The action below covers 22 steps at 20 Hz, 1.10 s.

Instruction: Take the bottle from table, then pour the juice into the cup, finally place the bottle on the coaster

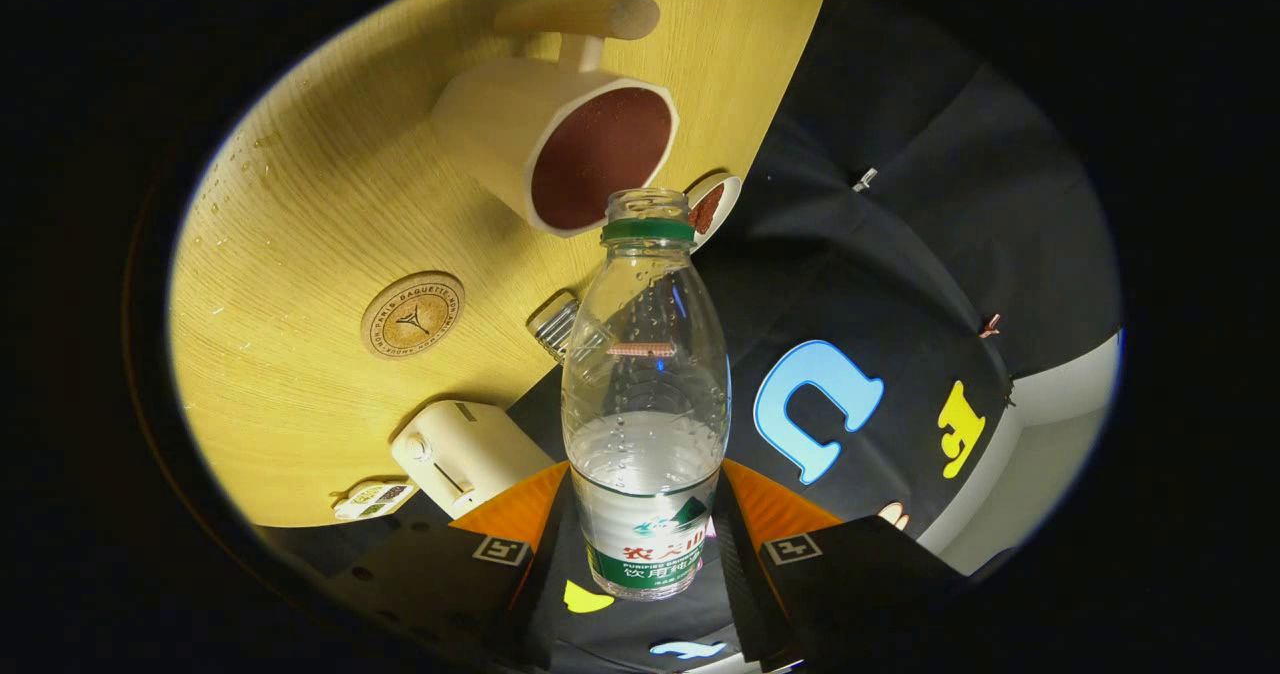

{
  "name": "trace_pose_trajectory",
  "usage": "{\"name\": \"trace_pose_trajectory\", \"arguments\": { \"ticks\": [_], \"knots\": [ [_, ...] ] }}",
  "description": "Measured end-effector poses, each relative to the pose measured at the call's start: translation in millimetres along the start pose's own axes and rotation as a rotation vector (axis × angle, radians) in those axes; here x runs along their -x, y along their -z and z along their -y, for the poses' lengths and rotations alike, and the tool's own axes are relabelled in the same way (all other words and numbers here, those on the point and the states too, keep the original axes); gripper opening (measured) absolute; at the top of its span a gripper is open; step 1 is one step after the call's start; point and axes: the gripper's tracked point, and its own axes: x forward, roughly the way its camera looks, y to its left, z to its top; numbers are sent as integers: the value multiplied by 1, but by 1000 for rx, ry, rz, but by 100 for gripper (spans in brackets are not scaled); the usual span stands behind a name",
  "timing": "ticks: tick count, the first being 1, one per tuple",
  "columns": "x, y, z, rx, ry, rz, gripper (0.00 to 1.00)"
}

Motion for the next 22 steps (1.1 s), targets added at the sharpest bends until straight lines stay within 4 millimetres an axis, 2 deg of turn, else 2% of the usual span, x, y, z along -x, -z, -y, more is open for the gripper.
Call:
{"name": "trace_pose_trajectory", "arguments": {
  "ticks": [4, 9, 12, 16, 22],
  "knots": [
    [0, 0, -1, -10, 4, 9, 70],
    [6, -4, -21, -169, -37, -10, 70],
    [9, -12, -41, -381, -92, -29, 70],
    [14, -34, -64, -749, -157, -48, 70],
    [21, -52, -57, -1165, -120, -20, 70]
  ]
}}
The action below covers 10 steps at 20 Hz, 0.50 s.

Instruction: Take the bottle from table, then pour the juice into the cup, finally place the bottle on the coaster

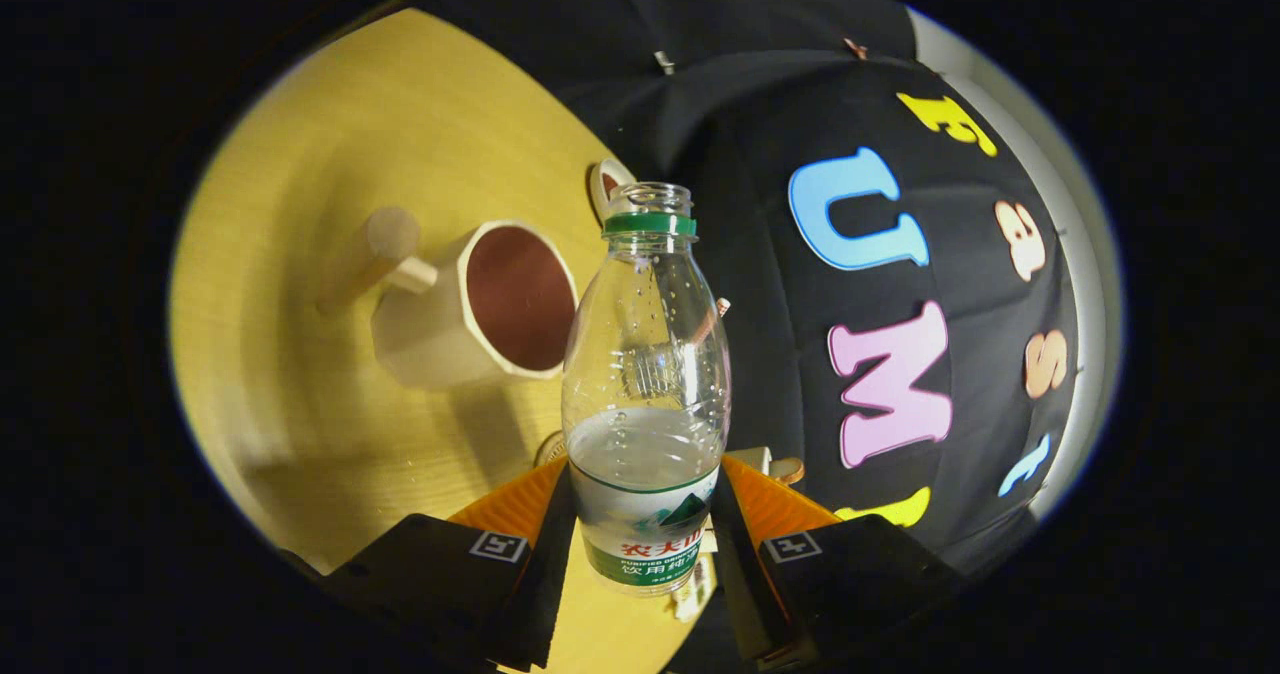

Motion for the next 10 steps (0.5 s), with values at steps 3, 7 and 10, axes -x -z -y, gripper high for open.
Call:
{"name": "trace_pose_trajectory", "arguments": {
  "ticks": [3, 7, 10],
  "knots": [
    [3, -12, 9, -247, 29, 57, 71],
    [-11, -22, 34, -494, 90, 120, 71],
    [-25, -19, 51, -609, 142, 151, 71]
  ]
}}
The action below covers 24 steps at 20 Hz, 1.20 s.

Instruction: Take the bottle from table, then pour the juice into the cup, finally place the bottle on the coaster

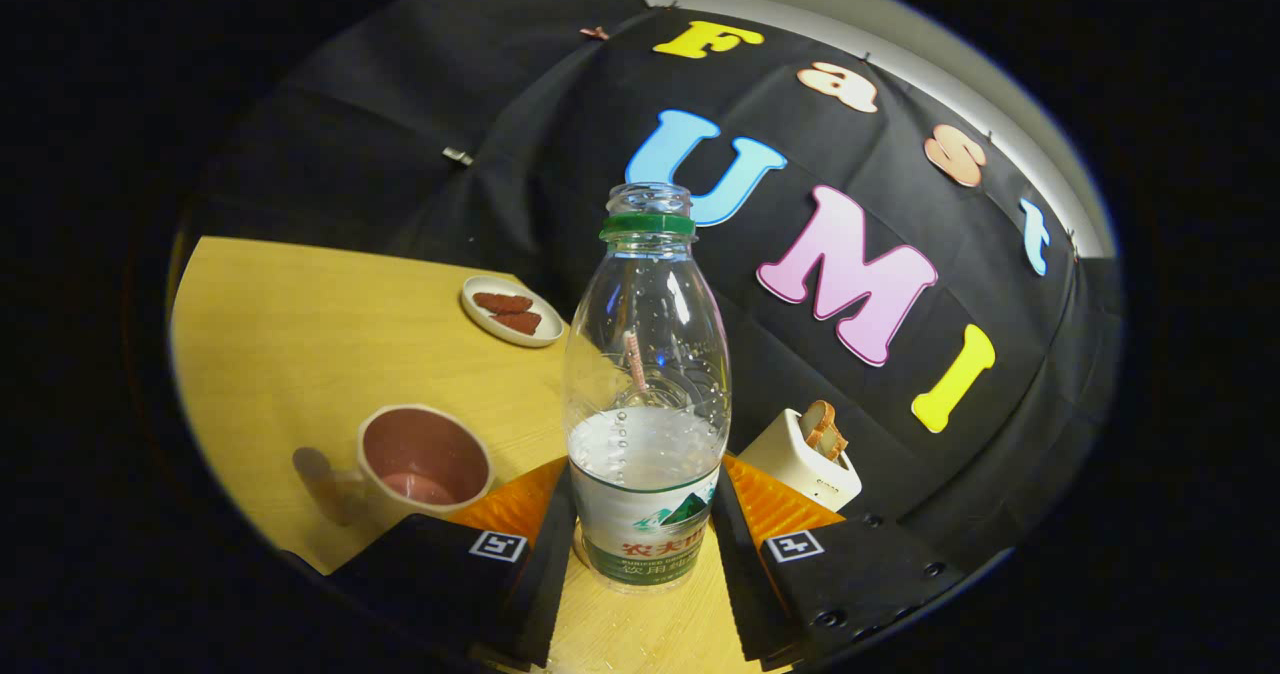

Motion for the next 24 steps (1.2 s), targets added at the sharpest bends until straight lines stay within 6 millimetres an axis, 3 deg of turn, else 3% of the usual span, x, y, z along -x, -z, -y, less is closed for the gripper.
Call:
{"name": "trace_pose_trajectory", "arguments": {
  "ticks": [6, 11, 17, 24],
  "knots": [
    [-33, 24, 6, -199, 50, -15, 73],
    [-54, 50, 14, -250, 97, -28, 74],
    [-65, 71, 16, -355, 118, -68, 74],
    [-66, 81, 23, -401, 156, -78, 76]
  ]
}}
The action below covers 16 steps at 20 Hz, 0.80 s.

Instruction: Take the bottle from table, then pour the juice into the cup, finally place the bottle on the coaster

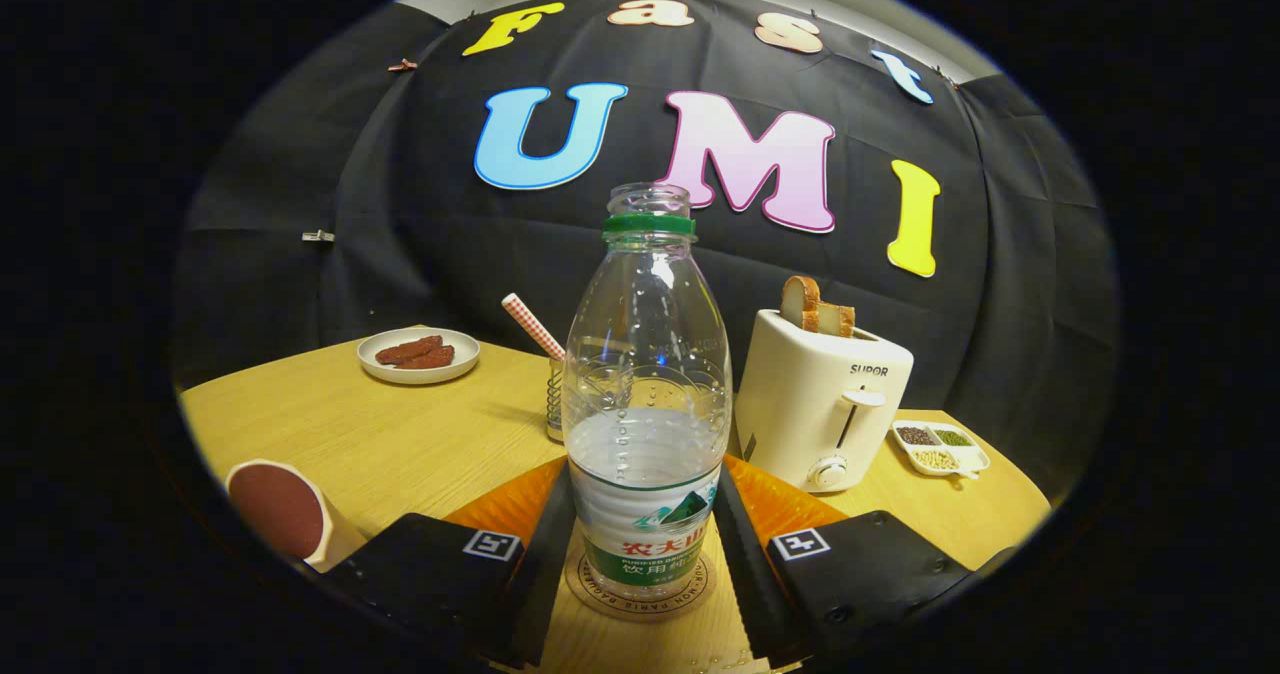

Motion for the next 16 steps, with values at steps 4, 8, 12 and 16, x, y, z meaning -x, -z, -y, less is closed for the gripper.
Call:
{"name": "trace_pose_trajectory", "arguments": {
  "ticks": [4, 8, 12, 16],
  "knots": [
    [1, 1, -11, -2, -44, -7, 80],
    [9, 13, -25, 16, -111, -42, 100],
    [10, 9, -27, 4, -110, -29, 98],
    [9, 9, -21, -90, -92, -53, 99]
  ]
}}
